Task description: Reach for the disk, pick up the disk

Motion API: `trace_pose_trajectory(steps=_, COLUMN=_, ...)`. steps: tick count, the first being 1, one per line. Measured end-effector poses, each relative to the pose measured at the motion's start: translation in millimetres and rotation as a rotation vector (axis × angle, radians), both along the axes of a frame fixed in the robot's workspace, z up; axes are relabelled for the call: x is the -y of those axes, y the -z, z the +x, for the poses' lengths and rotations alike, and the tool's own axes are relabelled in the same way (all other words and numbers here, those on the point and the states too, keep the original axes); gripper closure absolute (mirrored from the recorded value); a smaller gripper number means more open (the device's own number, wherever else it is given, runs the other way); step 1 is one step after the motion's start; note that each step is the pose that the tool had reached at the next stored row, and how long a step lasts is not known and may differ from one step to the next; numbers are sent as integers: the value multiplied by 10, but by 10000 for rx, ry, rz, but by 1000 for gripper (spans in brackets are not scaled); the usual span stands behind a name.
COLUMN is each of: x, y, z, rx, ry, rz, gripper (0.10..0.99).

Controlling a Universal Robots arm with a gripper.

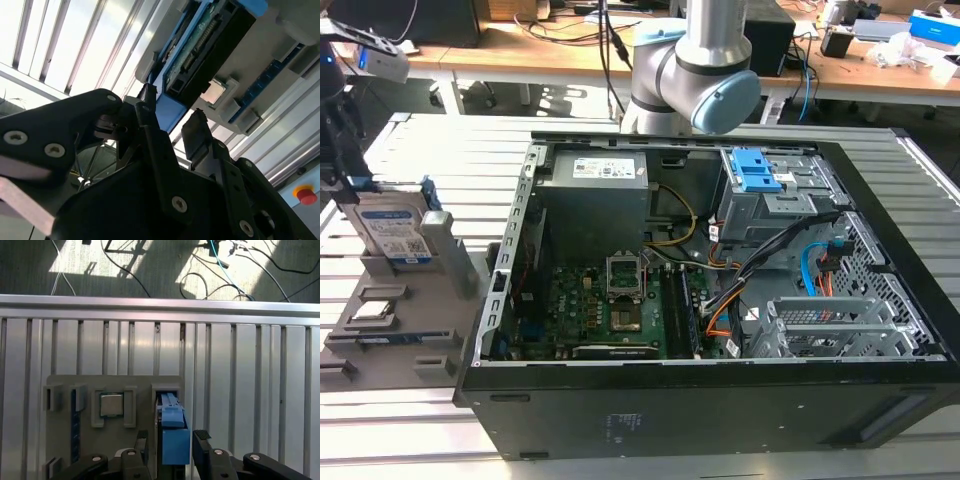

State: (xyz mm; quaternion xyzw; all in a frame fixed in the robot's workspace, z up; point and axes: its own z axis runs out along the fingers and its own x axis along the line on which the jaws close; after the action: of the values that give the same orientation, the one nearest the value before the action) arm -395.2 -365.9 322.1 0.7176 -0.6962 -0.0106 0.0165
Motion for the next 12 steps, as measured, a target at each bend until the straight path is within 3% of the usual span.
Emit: trace_pose_trajectory(steps=12, x=0, y=238, z=11, rx=1, ry=0, rz=-7, gripper=604)
